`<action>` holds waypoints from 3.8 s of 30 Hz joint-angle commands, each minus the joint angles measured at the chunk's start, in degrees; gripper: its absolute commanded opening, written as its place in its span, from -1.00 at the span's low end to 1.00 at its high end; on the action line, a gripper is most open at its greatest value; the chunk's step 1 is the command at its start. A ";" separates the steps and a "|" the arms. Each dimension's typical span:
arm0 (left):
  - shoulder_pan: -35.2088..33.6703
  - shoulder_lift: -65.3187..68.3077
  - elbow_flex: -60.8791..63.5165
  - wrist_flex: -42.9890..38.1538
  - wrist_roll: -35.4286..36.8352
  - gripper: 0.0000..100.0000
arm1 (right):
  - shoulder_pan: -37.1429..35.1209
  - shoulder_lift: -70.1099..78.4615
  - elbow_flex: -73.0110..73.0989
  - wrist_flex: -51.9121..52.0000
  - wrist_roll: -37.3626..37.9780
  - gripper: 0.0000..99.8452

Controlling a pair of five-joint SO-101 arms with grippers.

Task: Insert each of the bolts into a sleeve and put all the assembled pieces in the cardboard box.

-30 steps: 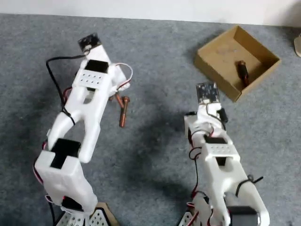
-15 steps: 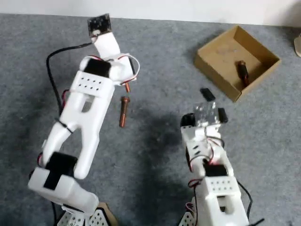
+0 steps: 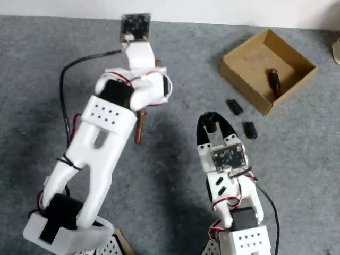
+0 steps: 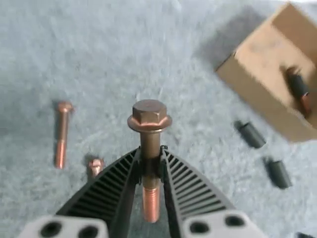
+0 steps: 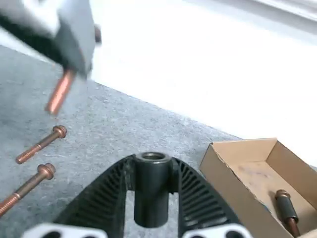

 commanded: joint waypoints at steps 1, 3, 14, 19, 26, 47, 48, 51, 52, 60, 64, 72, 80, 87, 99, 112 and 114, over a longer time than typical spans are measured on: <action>2.42 -3.47 6.37 -8.44 -0.70 -0.99 | -0.40 -5.05 8.48 3.65 0.35 -0.99; 2.33 -3.47 12.00 -15.74 -2.55 -0.99 | -0.40 -4.44 8.48 3.65 0.35 -0.99; 1.89 -18.86 34.42 -46.95 -3.25 -0.99 | -1.63 -3.56 8.48 4.09 0.35 -0.99; 1.98 -28.62 36.88 -46.95 -3.16 -0.99 | -3.21 -3.56 8.48 5.23 0.35 -0.99; 2.15 -38.20 43.38 -46.95 9.93 -0.99 | -3.21 -3.56 8.48 5.23 0.35 -0.99; 10.15 -40.22 63.08 -66.90 2.20 -0.99 | -10.51 -4.09 8.48 4.09 0.35 -0.99; 10.07 -40.22 63.52 -67.87 2.02 -0.99 | -10.51 -4.00 8.48 3.56 0.35 -0.99; 9.98 -40.22 63.78 -68.66 2.02 -0.99 | -10.42 -3.56 8.48 3.47 0.35 -0.99; 9.27 -40.31 63.69 -68.75 2.02 -0.99 | -10.24 -3.56 8.48 3.56 0.35 -0.99; 7.96 -54.37 64.13 -61.89 2.46 -0.99 | -10.15 -3.56 8.48 5.41 0.62 -0.99; 10.15 -63.16 64.22 -53.71 5.45 -0.99 | -10.15 -3.56 8.48 5.41 0.53 -0.99; 12.26 -65.71 66.07 -52.84 5.36 -0.99 | -10.42 -3.56 8.48 5.49 0.44 -0.99; 16.48 -65.71 67.47 -51.16 5.36 -0.99 | -10.33 -3.91 8.48 5.49 0.44 -0.99; 16.13 -65.63 67.74 -51.16 5.45 -0.99 | -10.24 -4.09 8.48 5.58 0.35 -0.99; 15.60 -52.97 62.64 -49.93 5.63 -0.99 | -10.24 -4.09 8.48 5.58 0.35 -0.99; 12.44 -52.26 60.35 -51.87 5.63 -0.99 | -10.42 -4.09 8.48 5.58 0.35 -0.99; 12.09 -52.26 60.18 -52.84 5.63 -0.99 | -10.42 -4.09 8.48 5.58 0.35 -0.99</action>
